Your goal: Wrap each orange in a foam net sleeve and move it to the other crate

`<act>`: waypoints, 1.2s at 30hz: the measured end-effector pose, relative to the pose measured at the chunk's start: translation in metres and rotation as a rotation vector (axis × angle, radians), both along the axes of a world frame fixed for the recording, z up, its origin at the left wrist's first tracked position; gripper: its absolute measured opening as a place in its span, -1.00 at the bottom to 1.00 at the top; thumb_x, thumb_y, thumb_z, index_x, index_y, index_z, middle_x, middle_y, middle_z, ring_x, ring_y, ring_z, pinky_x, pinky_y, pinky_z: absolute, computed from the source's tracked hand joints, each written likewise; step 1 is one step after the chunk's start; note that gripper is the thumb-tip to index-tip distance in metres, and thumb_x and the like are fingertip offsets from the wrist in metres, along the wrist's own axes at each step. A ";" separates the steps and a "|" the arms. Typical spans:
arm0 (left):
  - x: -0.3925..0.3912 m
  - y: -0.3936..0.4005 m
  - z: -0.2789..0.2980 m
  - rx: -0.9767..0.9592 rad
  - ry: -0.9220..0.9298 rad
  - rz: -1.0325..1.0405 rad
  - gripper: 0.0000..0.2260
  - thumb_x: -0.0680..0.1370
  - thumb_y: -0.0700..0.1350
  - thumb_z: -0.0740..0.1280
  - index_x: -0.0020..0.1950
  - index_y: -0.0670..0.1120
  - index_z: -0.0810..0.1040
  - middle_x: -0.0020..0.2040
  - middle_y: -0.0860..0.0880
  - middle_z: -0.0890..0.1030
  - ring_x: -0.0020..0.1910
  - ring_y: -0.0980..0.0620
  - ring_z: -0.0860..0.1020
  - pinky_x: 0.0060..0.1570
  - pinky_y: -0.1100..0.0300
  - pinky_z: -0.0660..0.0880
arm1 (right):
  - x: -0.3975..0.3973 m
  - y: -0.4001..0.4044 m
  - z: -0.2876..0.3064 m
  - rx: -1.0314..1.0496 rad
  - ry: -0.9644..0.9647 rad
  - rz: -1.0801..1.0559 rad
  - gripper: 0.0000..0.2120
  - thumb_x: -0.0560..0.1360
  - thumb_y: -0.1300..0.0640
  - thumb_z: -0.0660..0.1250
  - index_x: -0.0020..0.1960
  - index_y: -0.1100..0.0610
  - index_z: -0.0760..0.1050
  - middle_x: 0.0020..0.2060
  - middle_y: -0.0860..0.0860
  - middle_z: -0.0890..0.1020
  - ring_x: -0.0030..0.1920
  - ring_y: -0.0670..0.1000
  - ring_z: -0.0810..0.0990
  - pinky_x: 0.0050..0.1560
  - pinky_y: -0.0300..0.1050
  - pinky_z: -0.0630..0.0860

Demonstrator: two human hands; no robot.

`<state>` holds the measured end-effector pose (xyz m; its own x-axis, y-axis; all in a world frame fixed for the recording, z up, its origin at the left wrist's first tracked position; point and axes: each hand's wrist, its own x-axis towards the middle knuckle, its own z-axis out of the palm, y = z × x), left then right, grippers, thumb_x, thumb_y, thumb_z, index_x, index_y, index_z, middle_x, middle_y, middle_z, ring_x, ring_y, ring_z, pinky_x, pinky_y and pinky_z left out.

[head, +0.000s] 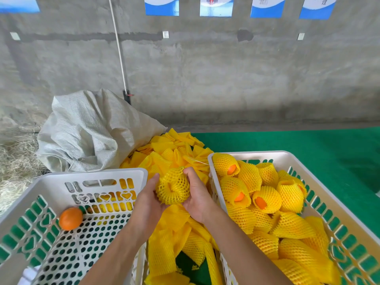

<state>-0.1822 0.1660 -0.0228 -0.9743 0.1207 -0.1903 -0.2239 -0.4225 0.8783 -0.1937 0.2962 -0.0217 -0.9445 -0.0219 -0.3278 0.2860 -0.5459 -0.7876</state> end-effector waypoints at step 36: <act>-0.044 -0.225 -0.081 -1.282 -0.007 0.457 -0.63 0.65 -0.10 0.35 0.45 -0.13 0.48 0.41 -0.24 0.51 0.09 -0.18 0.59 0.00 -0.05 0.58 | -0.009 0.012 0.003 0.009 0.186 0.029 -0.49 0.49 -0.07 0.38 0.41 0.03 0.48 0.27 0.03 0.66 0.31 0.11 0.61 0.29 0.07 0.53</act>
